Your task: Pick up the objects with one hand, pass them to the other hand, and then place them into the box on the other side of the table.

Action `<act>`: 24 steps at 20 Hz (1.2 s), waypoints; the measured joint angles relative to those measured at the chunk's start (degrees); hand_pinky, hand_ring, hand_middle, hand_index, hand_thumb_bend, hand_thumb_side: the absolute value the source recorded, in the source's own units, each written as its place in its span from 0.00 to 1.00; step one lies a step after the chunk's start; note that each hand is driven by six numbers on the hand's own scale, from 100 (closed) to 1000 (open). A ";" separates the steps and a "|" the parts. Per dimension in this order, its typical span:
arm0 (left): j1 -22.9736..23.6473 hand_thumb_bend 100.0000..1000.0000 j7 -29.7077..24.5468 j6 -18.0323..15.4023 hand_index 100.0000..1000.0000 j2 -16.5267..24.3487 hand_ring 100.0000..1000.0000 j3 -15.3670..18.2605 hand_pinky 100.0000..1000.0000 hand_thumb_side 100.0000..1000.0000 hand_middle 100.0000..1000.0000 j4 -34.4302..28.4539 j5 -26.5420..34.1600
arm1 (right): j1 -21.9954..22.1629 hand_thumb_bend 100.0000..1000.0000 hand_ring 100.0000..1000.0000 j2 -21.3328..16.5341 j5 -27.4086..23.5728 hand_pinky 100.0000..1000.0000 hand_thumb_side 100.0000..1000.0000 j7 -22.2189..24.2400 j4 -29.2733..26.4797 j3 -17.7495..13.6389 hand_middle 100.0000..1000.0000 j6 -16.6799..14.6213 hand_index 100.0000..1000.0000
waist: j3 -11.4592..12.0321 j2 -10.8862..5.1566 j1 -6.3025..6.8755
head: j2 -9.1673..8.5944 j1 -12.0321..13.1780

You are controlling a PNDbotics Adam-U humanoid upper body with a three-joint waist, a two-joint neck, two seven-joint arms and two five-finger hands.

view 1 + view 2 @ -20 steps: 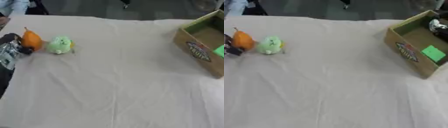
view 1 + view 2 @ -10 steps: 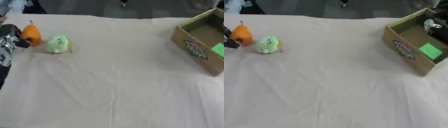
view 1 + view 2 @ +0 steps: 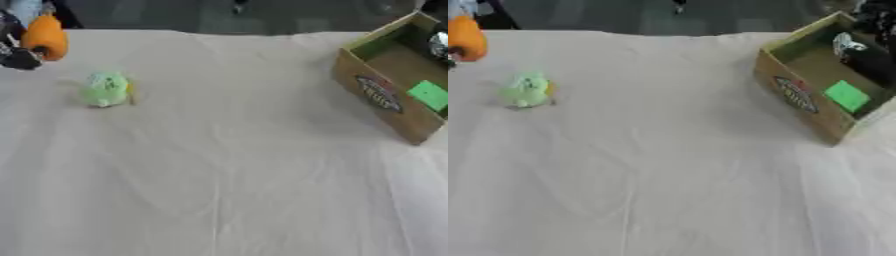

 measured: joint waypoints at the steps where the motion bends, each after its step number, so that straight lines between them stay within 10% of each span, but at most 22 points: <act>1: 0.59 0.18 0.07 -0.43 0.45 0.29 0.51 -0.26 0.49 0.00 0.48 -1.67 0.46 | 0.20 0.00 0.93 0.00 -0.11 1.00 0.48 -0.07 0.00 -0.14 0.76 -0.03 0.95 | 0.04 0.00 0.06 | 0.01 -0.20; 12: 7.78 0.03 1.64 -2.30 0.44 1.12 0.48 -2.51 0.46 0.00 0.47 -20.21 9.61 | 0.67 0.00 0.93 -0.65 -1.29 1.00 0.47 -0.79 -1.47 -0.88 0.76 -0.36 0.94 | 0.23 -0.09 0.04 | 0.01 -1.80; 24: 17.91 0.00 6.77 0.31 0.43 -7.09 0.45 -6.93 0.43 0.00 0.45 -39.04 14.04 | 0.84 0.00 0.93 -1.07 -2.74 1.00 0.45 -0.21 -6.75 -1.25 0.76 -1.07 0.94 | 0.16 -0.39 -0.55 | 0.06 -1.79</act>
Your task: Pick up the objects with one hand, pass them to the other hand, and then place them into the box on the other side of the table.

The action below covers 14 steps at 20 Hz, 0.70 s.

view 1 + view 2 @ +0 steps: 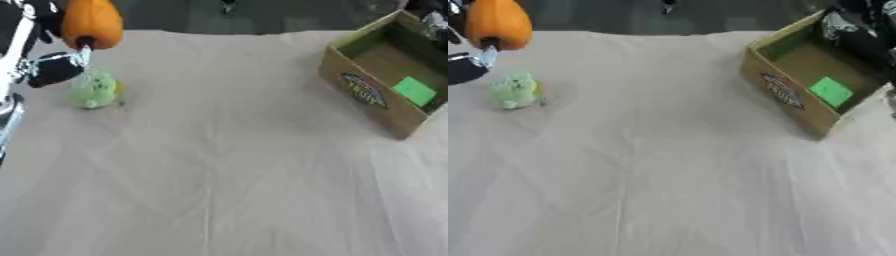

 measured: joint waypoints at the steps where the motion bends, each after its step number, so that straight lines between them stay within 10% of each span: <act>1: 0.54 0.00 -0.08 0.42 0.43 -0.59 0.45 -0.46 0.43 0.00 0.45 -1.17 -0.12 | 0.04 0.00 0.93 -0.06 -0.05 1.00 0.45 0.11 -0.60 -0.01 0.76 -0.10 0.94 | -0.02 0.00 -0.01 | 0.00 0.00; 14: 1.93 0.00 1.09 -1.96 0.43 -7.81 0.45 -4.00 0.43 0.00 0.45 -1.99 -5.39 | 0.01 0.00 0.92 -1.50 1.70 1.00 0.32 7.49 -8.77 2.24 0.76 -3.79 0.91 | -0.25 0.00 -0.28 | -0.05 0.21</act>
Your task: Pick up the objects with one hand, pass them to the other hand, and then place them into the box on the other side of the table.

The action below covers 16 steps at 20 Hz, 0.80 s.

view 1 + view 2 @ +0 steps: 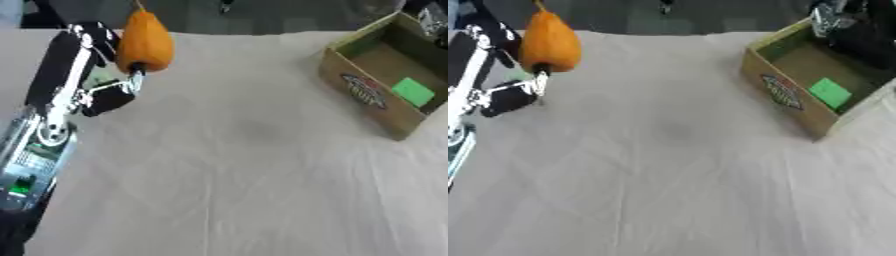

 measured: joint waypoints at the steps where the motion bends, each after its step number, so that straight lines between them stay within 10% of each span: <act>1: -0.01 0.00 0.13 -0.44 0.43 -0.23 0.45 -0.15 0.43 0.00 0.45 0.33 -0.73 | -0.33 0.00 0.92 -0.08 0.55 1.00 0.31 1.55 -0.07 0.67 0.77 -0.97 0.91 | 0.00 0.00 0.00 | 0.00 -0.02; 16: -0.01 0.00 2.80 -6.49 0.43 -1.02 0.44 -2.77 0.43 0.00 0.44 1.09 -1.55 | -6.20 0.00 0.94 0.52 5.29 1.00 0.41 19.92 -0.16 10.64 0.79 -9.48 0.93 | 0.33 0.00 0.03 | -0.03 -1.02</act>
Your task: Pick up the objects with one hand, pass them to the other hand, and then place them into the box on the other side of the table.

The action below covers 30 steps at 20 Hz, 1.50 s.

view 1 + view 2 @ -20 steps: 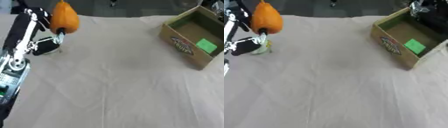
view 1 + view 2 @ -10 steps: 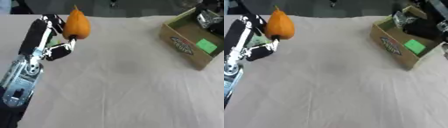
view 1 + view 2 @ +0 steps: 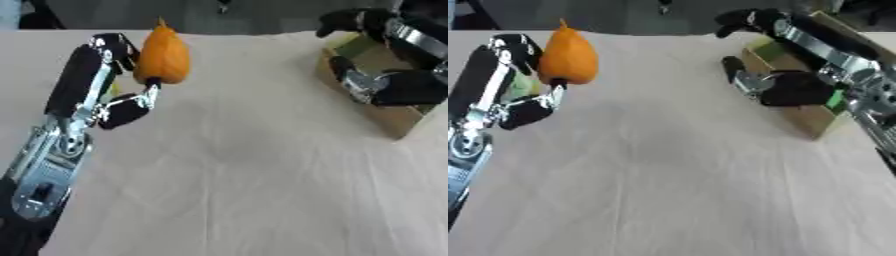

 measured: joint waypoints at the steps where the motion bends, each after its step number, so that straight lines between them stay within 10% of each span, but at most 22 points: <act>1: 0.00 0.00 0.14 -0.43 0.44 0.00 0.45 -0.19 0.43 0.00 0.44 0.00 -0.11 | -0.36 0.00 0.94 0.21 0.21 1.00 0.41 0.55 -0.01 0.40 0.79 0.13 0.93 | 0.01 0.00 0.00 | 0.00 -0.04; 18: 0.15 0.11 1.68 -6.73 0.46 -0.62 0.48 -2.34 0.46 0.00 0.46 -2.65 -12.85 | -7.08 0.00 0.96 3.02 4.29 1.00 0.60 5.35 0.30 5.28 0.80 8.08 0.97 | -0.04 -0.23 -0.21 | 0.08 -1.49; 24: 0.33 0.14 2.18 -8.33 0.46 -1.53 0.48 -2.39 0.46 0.00 0.46 -2.66 -16.88 | -9.39 0.00 0.96 4.81 6.34 1.00 0.41 6.89 3.19 7.50 0.80 10.56 0.97 | -0.01 -0.45 -0.35 | 0.29 -1.96; 27: 0.33 0.15 2.52 -8.95 0.46 -1.62 0.49 -2.50 0.47 0.00 0.47 -2.66 -18.46 | -10.36 0.00 0.95 5.30 6.89 1.00 0.04 7.65 4.33 8.13 0.79 11.19 0.96 | 0.00 -0.47 -0.45 | 0.50 -2.05; 30: 0.32 0.17 2.81 -9.32 0.46 -2.11 0.49 -2.63 0.47 0.00 0.47 -2.66 -19.69 | -11.35 0.00 0.94 5.94 7.76 1.00 0.05 8.44 4.92 8.75 0.78 11.43 0.95 | 0.03 -0.62 -0.58 | 0.52 -2.19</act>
